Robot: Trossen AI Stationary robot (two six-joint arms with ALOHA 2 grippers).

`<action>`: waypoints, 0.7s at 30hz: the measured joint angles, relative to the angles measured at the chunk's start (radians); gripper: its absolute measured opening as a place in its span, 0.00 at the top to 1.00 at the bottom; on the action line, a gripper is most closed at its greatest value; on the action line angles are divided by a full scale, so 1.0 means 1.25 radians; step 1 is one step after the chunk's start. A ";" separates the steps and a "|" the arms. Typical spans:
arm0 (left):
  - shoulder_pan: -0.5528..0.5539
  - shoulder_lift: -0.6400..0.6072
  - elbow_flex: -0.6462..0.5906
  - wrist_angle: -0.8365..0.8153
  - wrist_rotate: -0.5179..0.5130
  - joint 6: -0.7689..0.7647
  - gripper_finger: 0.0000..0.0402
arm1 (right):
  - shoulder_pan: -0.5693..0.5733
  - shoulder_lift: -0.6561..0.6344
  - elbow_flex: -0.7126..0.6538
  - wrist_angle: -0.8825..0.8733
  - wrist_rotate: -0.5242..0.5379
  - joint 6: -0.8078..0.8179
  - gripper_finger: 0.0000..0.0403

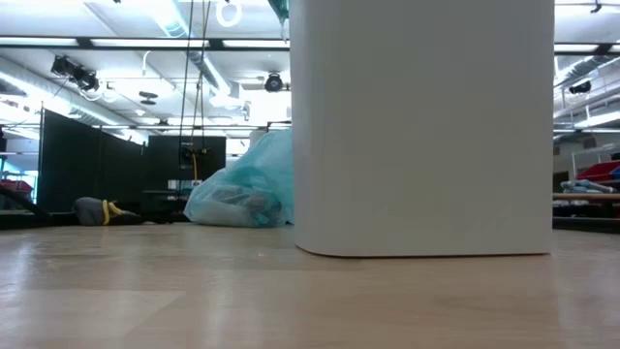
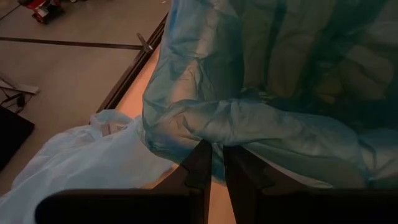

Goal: Place trash/remove bag and relplace
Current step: Insert the green plastic trash bag into the trash bin

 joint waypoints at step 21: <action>0.000 0.000 0.000 0.001 0.002 -0.001 0.87 | 0.045 -0.007 0.000 -0.227 -0.018 0.210 0.79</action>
